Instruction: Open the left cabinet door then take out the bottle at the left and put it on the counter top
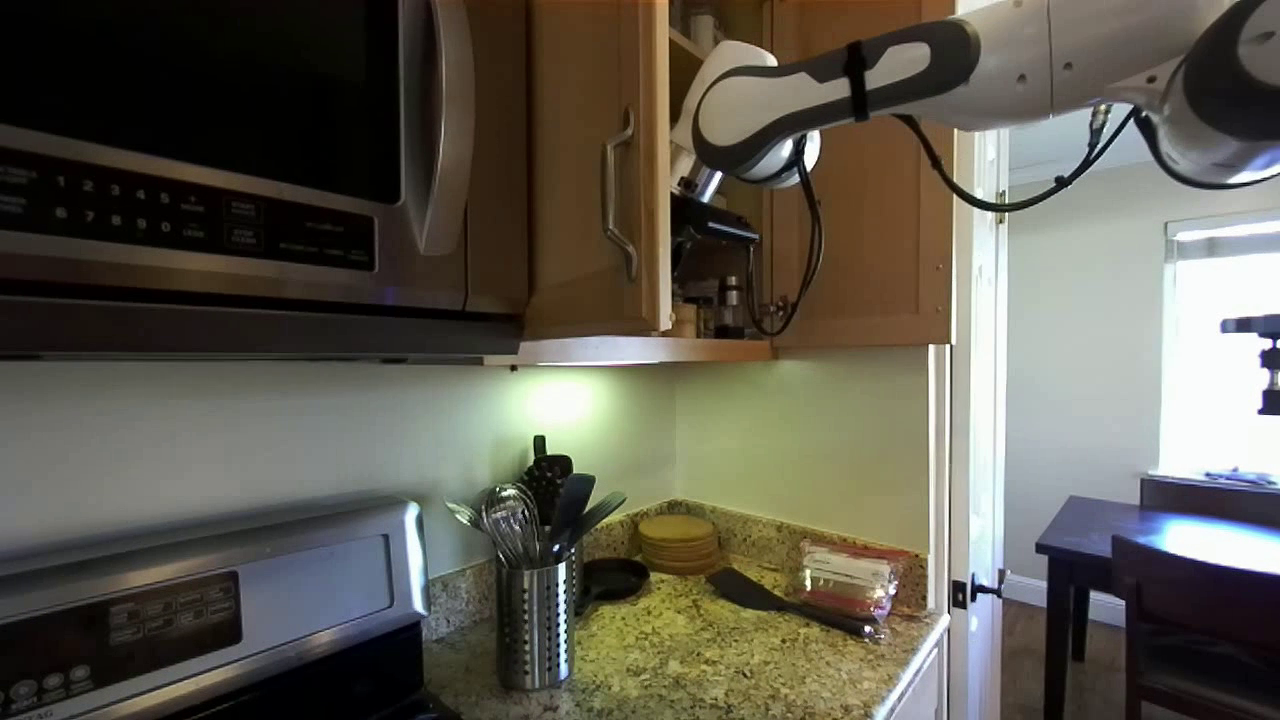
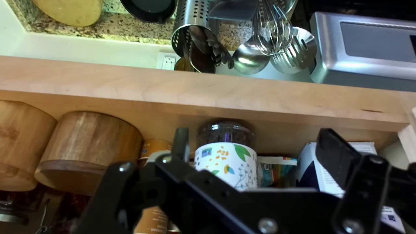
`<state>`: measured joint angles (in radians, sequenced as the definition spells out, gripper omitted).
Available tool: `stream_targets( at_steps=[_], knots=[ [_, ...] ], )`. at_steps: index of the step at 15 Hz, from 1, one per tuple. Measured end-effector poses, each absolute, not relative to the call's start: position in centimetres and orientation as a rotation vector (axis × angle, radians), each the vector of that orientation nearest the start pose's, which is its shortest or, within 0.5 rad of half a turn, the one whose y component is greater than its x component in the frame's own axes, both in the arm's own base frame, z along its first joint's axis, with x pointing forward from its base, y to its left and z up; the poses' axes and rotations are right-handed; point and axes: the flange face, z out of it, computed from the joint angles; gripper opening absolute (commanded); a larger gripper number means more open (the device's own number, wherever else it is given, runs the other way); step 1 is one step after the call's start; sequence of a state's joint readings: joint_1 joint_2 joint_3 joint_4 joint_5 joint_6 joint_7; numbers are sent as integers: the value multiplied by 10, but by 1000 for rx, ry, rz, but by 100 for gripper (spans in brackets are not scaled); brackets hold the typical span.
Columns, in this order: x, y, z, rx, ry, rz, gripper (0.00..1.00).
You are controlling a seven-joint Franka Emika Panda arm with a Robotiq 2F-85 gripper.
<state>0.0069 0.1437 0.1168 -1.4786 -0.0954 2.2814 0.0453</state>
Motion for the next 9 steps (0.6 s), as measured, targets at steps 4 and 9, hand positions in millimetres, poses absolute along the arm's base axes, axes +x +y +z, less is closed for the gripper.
stream_targets(
  at_steps=[4,9],
  knots=[
    [667,72,667,-2953,-173,-1093,100],
    [690,71,660,-2923,-188,-1157,100]
  ],
)
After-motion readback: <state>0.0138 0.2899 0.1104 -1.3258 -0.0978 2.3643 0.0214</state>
